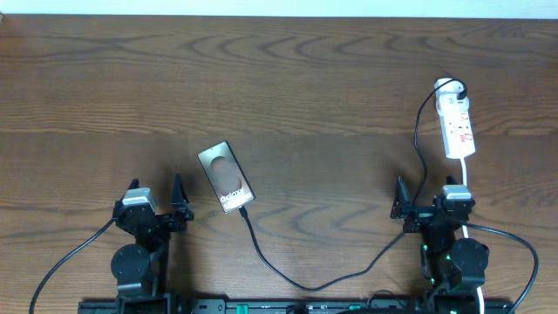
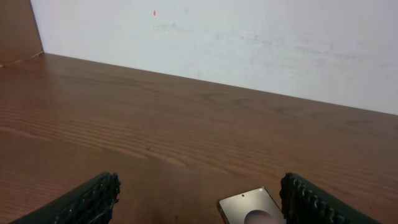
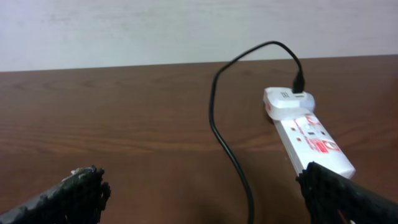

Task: Plug charger to phone and switch on socket

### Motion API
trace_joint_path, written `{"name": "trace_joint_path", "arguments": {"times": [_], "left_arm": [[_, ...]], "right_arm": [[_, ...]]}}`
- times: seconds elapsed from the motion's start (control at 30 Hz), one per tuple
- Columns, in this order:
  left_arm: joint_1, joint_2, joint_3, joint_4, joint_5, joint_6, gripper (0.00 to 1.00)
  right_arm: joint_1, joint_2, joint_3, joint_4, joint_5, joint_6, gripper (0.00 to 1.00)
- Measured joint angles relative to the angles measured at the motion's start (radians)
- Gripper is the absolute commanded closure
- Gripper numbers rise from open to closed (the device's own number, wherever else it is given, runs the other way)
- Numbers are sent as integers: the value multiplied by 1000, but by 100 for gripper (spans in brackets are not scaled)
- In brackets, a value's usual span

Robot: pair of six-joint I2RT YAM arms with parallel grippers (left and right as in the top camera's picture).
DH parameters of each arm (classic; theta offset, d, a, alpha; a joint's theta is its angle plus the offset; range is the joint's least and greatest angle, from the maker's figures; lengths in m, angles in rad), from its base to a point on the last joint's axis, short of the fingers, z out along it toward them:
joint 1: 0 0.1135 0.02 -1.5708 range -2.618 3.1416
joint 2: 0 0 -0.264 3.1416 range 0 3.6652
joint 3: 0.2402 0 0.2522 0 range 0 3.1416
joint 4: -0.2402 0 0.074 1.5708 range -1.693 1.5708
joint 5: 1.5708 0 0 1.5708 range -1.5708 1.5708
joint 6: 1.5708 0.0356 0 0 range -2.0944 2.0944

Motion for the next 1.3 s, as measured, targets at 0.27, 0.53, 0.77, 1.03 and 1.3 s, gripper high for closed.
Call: {"name": "trace_joint_path", "arguments": {"times": [0.27,0.53,0.77,1.03,1.3], "left_arm": [[0,0,0,0,0,0,15],[0,0,0,0,0,0,15],[0,0,0,0,0,0,15],[0,0,0,0,0,0,15],[0,0,0,0,0,0,15]], "right_arm": [[0,-102,0,-32,38,-1,1],[-1,-102,0,-33,41,-1,1],[-10,-102,0,-33,42,-1,1],[-56,-102,0,-33,45,6,1],[-56,-102,0,-33,46,8,1]]}}
